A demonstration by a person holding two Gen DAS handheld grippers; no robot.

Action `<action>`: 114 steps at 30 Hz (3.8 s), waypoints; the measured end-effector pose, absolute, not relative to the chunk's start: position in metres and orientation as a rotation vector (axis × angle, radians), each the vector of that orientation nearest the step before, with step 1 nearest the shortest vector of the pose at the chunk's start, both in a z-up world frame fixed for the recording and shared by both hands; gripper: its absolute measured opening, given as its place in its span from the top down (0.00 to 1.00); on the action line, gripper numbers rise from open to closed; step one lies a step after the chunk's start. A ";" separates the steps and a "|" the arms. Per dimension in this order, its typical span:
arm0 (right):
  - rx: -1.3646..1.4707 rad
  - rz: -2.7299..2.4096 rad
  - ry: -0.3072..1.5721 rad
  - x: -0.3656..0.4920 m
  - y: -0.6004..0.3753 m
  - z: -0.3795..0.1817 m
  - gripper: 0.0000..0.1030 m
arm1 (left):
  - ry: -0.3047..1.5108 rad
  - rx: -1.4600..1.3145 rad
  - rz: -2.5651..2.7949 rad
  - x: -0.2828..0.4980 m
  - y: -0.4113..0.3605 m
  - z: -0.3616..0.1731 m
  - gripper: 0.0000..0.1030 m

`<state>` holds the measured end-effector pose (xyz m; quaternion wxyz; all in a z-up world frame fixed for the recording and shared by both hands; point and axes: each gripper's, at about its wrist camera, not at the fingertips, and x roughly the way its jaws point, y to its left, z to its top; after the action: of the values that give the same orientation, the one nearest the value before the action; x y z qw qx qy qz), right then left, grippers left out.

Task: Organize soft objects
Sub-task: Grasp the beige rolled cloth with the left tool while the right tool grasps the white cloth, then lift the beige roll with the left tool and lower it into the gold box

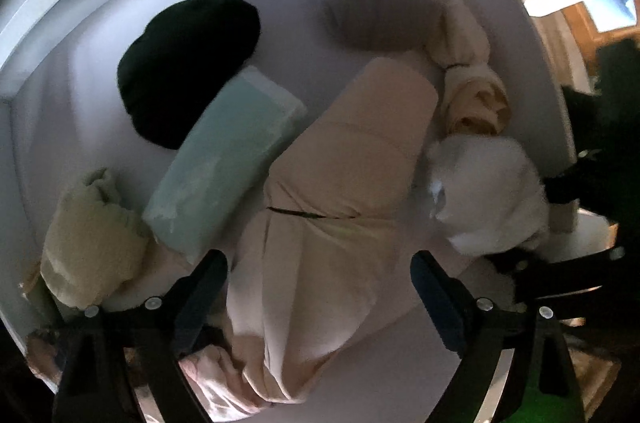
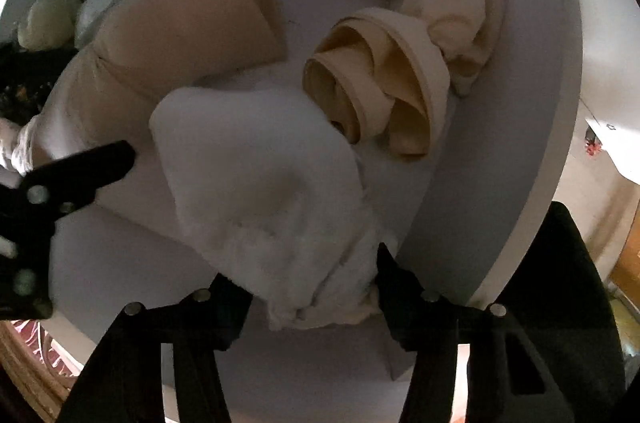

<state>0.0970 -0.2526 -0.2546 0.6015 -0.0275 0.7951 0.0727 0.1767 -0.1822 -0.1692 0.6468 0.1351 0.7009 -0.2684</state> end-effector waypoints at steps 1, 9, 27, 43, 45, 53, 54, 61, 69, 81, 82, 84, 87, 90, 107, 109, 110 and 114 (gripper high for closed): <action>-0.018 0.162 1.822 0.098 -0.258 -0.248 0.49 | 1.593 0.323 -0.611 0.176 -0.186 -0.170 0.11; 0.397 0.056 1.653 0.088 -0.316 -0.192 0.50 | 1.558 0.391 -0.598 0.168 -0.208 -0.168 0.16; 0.661 0.024 1.622 0.084 -0.326 -0.196 0.49 | 1.504 0.372 -0.615 0.144 -0.206 -0.176 0.37; 0.674 0.029 1.605 0.085 -0.327 -0.195 0.49 | 1.346 0.317 -0.668 0.105 -0.167 -0.118 0.38; 0.671 0.032 1.602 0.086 -0.326 -0.194 0.49 | 1.319 0.294 -0.674 0.106 -0.160 -0.105 0.38; 0.665 0.052 1.588 0.088 -0.323 -0.190 0.49 | 1.178 0.242 -0.772 0.103 -0.146 -0.060 0.38; 0.664 0.056 1.585 0.089 -0.322 -0.189 0.50 | 1.162 0.234 -0.781 0.103 -0.146 -0.056 0.38; 0.666 0.066 1.582 0.090 -0.320 -0.187 0.50 | 1.085 0.138 -0.818 0.103 -0.130 -0.019 0.38; 0.659 0.070 1.587 0.090 -0.318 -0.187 0.49 | 0.980 0.020 -0.864 0.101 -0.115 0.043 0.38; 0.660 0.090 1.585 0.088 -0.315 -0.184 0.49 | 0.842 -0.117 -0.804 0.154 -0.087 0.123 0.38; 0.660 0.093 1.584 0.088 -0.316 -0.184 0.49 | 0.833 -0.122 -0.786 0.164 -0.085 0.129 0.38; 0.663 0.095 1.583 0.088 -0.316 -0.183 0.49 | 0.824 -0.126 -0.756 0.175 -0.077 0.139 0.38; 0.669 0.100 1.582 0.087 -0.316 -0.182 0.49 | 0.822 -0.141 -0.705 0.199 -0.066 0.148 0.38; 0.674 0.107 1.581 0.088 -0.315 -0.181 0.49 | 0.829 -0.145 -0.647 0.223 -0.061 0.153 0.38; 0.716 0.158 1.600 0.090 -0.301 -0.186 0.49 | 1.041 -0.127 -0.370 0.350 -0.048 0.087 0.38; 0.718 0.163 1.601 0.090 -0.299 -0.186 0.49 | 1.057 -0.129 -0.341 0.360 -0.048 0.080 0.38; 0.719 0.167 1.601 0.091 -0.298 -0.186 0.49 | 1.063 -0.125 -0.326 0.365 -0.049 0.077 0.38; 0.724 0.175 1.606 0.091 -0.296 -0.186 0.49 | 1.089 -0.105 -0.281 0.377 -0.052 0.066 0.37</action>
<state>0.0914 -0.2962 -0.1863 0.6333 0.3164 0.7021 0.0764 0.3771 -0.0516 0.0664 0.8448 -0.0497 0.5158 -0.1332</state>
